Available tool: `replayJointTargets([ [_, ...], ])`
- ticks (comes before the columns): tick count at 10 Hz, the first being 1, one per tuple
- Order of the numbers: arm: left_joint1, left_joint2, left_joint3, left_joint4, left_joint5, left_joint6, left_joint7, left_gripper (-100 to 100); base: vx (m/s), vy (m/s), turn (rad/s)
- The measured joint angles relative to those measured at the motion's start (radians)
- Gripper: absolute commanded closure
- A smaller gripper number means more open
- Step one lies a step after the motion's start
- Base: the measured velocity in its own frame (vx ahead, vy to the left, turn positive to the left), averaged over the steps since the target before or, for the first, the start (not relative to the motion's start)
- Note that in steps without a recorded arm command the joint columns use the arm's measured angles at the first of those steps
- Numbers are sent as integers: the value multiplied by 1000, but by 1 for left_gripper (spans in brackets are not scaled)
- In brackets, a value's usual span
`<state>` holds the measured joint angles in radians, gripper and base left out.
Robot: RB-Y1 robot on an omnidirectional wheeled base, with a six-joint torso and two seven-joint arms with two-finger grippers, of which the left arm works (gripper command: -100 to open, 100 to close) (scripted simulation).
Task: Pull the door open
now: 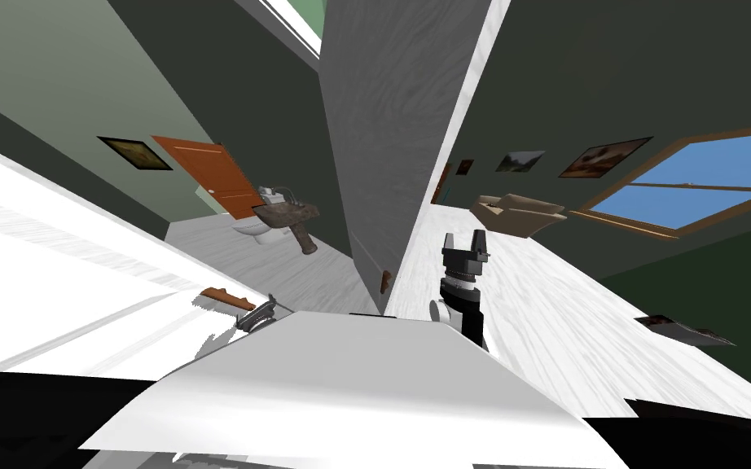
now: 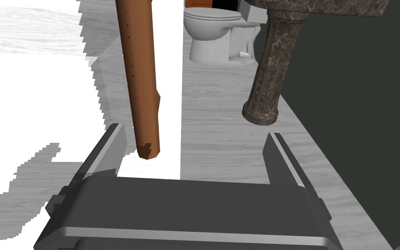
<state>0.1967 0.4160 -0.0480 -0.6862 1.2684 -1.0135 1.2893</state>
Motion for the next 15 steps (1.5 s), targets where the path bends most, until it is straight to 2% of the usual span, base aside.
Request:
replayJointTargets([
  [3, 1, 2, 1, 1, 1, 1, 2, -100, 5, -9, 5],
  [5, 6, 4, 4, 7, 2, 0, 8, -100, 19, 36, -114],
  [7, 4, 8, 5, 20, 2, -2, 21, -100, -8, 10, 0],
  [14, 4, 9, 6, 21, 3, -1, 21, -100, 5, -9, 4],
  [15, -1, 7, 20, 27, -13, 3, 27, -100, 1, 11, -24],
])
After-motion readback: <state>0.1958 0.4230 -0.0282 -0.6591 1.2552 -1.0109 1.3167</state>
